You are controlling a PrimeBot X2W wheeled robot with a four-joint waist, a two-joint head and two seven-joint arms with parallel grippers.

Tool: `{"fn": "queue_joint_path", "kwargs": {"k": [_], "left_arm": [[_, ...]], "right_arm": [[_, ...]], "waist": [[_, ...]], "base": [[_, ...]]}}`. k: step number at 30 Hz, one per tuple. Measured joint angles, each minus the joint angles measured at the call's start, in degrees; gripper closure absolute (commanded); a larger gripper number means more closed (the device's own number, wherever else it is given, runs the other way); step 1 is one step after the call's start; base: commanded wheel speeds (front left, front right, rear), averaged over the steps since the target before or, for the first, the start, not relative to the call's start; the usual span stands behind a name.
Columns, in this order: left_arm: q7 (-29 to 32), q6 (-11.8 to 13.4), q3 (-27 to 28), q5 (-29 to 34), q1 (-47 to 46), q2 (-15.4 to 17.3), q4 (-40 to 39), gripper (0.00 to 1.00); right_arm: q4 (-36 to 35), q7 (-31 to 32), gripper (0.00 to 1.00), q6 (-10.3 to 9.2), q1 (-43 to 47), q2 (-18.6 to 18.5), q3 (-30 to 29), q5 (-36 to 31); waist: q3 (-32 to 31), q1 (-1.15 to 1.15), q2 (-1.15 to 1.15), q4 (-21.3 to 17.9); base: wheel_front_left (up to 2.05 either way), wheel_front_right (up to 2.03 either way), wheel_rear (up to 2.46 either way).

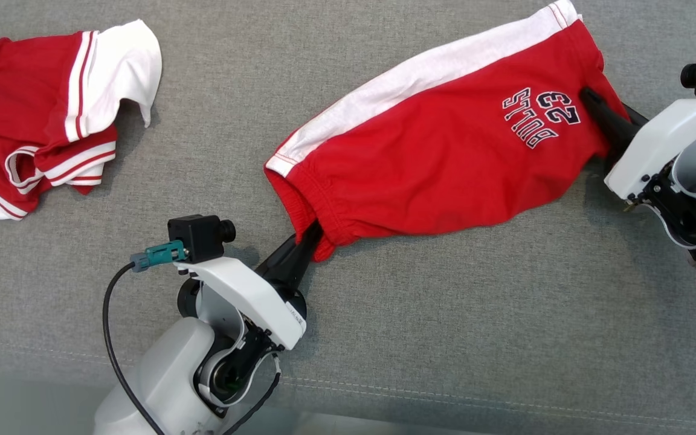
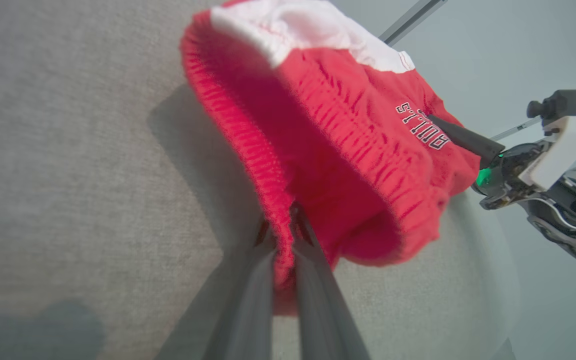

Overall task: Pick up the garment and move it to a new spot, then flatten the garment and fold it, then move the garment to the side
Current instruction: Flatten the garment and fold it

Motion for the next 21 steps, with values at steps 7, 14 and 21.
{"fn": "queue_joint_path", "kwargs": {"k": [7,14,21], "left_arm": [[0.99,-0.15,0.19,-0.87,3.03,2.53,-3.58,1.0],[2.21,0.63,0.94,-1.98,7.11,6.11,-8.64,1.0],[3.45,1.96,2.0,-3.56,11.5,9.72,-15.49,1.0]], "right_arm": [[-9.67,-3.63,1.0,-0.01,7.53,-3.16,-2.46,1.58],[-18.92,-7.88,1.0,-0.01,19.81,-4.7,-7.78,1.94],[-25.98,-10.1,1.0,-0.01,33.35,-3.37,-15.32,-0.34]], "waist": [[-1.29,0.0,0.0,-1.87],[-3.39,0.0,0.0,-4.04],[-5.36,0.0,0.0,-6.07]], "base": [[0.0,0.0,0.0],[0.0,0.0,0.0],[0.0,0.0,0.0]]}}
